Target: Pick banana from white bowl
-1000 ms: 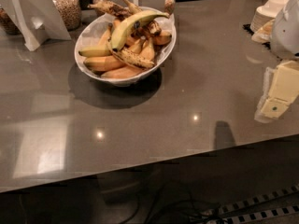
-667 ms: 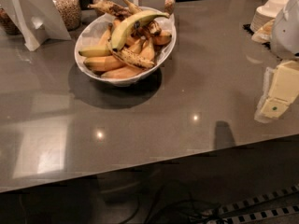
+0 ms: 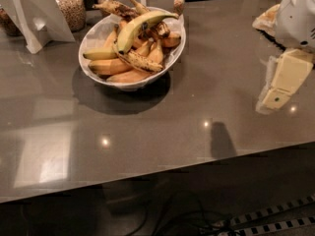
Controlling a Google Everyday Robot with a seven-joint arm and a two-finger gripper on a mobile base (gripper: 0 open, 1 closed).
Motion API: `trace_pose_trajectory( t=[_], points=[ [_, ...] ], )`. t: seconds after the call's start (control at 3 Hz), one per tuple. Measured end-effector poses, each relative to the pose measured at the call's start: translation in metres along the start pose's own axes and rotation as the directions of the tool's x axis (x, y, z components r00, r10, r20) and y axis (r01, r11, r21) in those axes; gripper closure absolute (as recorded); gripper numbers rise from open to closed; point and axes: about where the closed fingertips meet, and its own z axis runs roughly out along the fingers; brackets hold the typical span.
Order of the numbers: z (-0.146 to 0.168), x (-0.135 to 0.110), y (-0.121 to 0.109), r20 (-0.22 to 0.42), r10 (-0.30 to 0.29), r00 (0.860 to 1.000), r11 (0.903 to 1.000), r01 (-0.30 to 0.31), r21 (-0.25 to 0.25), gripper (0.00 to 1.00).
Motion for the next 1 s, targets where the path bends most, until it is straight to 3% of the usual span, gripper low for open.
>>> trace_pose_trajectory(
  t=[0.33,1.0],
  points=[
    [0.002,-0.029,-0.023,0.071,-0.097,0.993,0.9947,0.095,0.04,0.0],
    [0.021,-0.087,-0.073,0.178,-0.279,0.944,0.9574,0.259,0.128,0.0]
  ],
)
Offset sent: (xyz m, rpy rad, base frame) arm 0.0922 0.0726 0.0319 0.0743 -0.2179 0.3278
